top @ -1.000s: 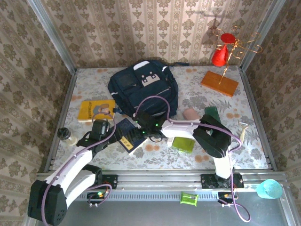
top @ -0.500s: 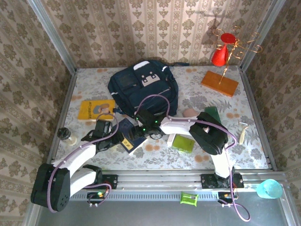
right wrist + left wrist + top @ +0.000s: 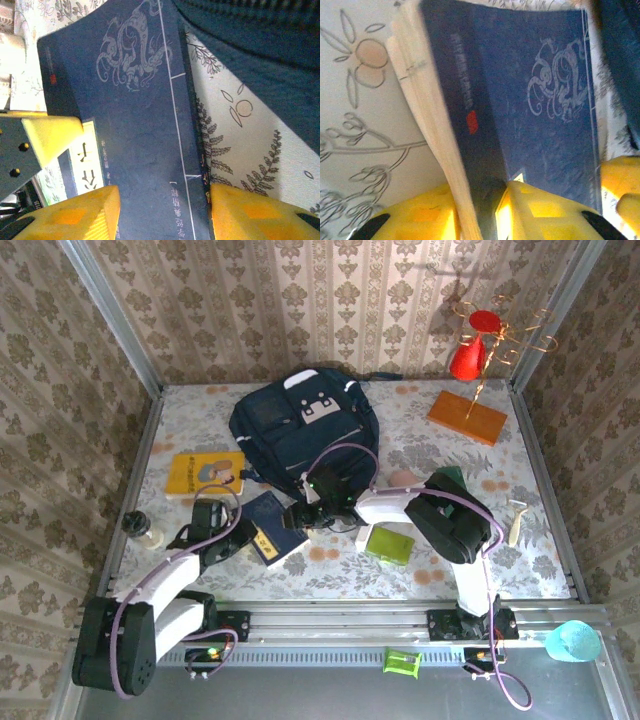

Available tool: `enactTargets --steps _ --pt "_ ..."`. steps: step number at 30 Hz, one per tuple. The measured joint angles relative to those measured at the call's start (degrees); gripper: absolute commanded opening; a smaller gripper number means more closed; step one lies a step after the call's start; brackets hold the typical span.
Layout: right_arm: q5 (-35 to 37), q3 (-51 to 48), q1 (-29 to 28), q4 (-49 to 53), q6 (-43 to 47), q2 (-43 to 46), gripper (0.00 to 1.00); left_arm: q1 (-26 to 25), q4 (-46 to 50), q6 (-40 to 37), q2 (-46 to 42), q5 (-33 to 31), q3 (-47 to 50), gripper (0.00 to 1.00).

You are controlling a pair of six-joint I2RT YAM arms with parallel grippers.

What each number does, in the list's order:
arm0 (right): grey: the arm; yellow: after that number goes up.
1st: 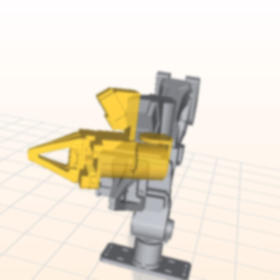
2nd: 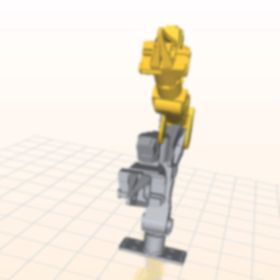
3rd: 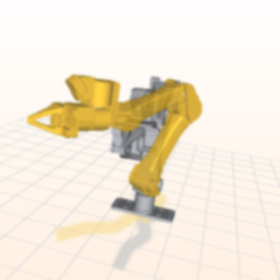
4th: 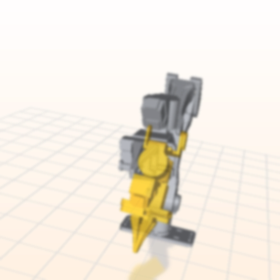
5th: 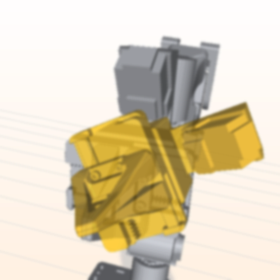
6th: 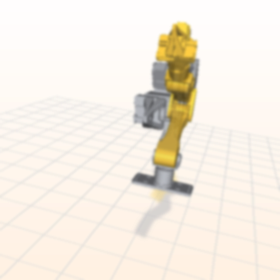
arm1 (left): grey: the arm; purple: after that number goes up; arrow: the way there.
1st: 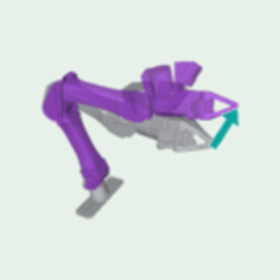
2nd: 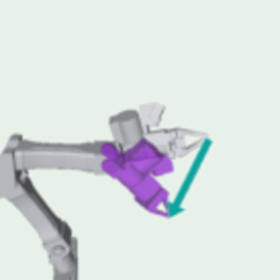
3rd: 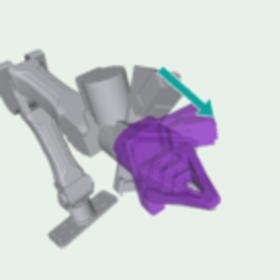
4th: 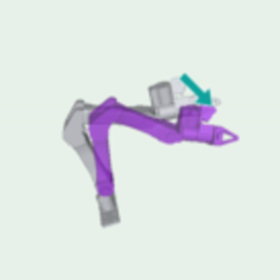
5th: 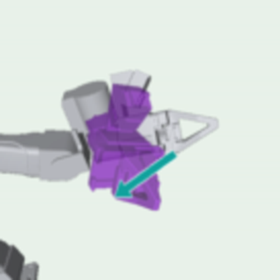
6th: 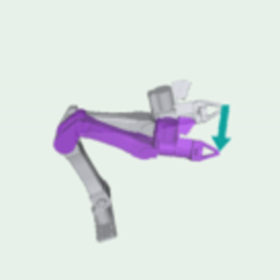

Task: Pack the student bag

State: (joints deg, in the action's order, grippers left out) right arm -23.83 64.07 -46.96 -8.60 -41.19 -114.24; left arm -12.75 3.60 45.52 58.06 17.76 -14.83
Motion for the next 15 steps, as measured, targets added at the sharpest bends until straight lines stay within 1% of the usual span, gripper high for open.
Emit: enactTargets --steps 4,7,8,9,10,13,15 --pt "0.2 -0.3 0.1 0.0 0.0 0.2 0.51 0.1 -1.0 0.5 -2.6 0.5 0.7 0.17" --pt "0.5 -0.3 0.0 0.0 0.1 0.3 0.52 0.0 -0.4 0.5 -5.8 0.9 1.0 0.1" --pt "0.6 -0.3 0.0 0.1 0.2 0.3 0.54 0.0 -0.2 0.5 -6.8 1.2 1.0 0.06" --pt "0.7 -0.3 -0.1 0.1 0.5 0.4 0.55 0.0 0.0 0.5 -7.6 1.4 1.0 0.02" --pt "0.9 -0.3 -0.2 0.3 0.5 0.5 0.58 0.0 0.3 0.4 -8.2 1.6 1.0 0.0" --pt "1.4 -0.4 -0.2 1.7 1.3 1.6 0.7 0.0 1.1 0.0 -9.7 2.5 1.0 0.0" --pt "1.8 -0.7 0.1 2.9 2.0 3.0 0.76 0.0 1.3 -0.2 -10.7 3.4 1.0 0.0"
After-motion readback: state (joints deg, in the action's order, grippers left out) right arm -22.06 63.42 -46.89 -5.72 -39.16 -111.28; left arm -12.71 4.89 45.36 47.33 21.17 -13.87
